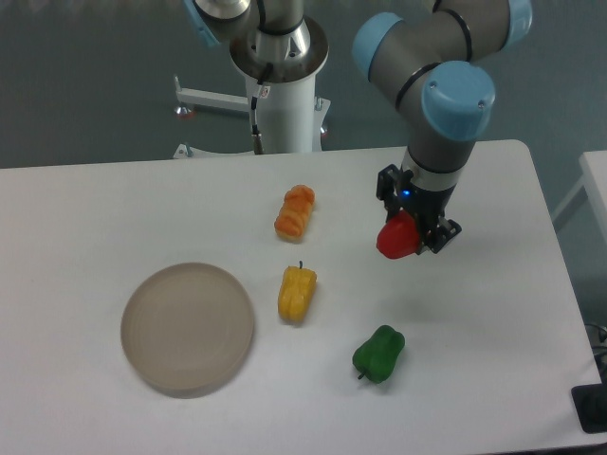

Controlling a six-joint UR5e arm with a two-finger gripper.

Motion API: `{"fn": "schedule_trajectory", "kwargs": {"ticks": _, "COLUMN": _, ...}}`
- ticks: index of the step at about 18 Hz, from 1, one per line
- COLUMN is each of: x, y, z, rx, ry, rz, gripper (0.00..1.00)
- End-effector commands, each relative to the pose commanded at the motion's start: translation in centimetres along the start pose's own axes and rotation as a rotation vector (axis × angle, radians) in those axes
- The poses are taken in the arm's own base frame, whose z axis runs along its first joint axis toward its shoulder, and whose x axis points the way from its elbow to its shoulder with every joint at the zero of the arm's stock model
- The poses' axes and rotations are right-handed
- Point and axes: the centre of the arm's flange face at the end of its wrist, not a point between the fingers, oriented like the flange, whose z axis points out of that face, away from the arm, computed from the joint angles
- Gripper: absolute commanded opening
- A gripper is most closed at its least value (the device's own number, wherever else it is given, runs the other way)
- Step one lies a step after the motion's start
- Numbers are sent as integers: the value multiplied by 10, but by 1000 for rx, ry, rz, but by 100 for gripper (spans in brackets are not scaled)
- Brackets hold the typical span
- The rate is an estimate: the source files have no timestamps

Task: Pick up the red pepper from the plate
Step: 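Lift the red pepper off the plate and carry it away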

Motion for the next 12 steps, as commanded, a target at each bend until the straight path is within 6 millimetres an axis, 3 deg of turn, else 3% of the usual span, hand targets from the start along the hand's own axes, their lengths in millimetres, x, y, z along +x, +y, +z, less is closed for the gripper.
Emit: {"fn": "schedule_trajectory", "kwargs": {"ticks": 12, "x": 0, "y": 0, "z": 9, "rx": 12, "ry": 8, "rz": 5, "gripper": 7}}
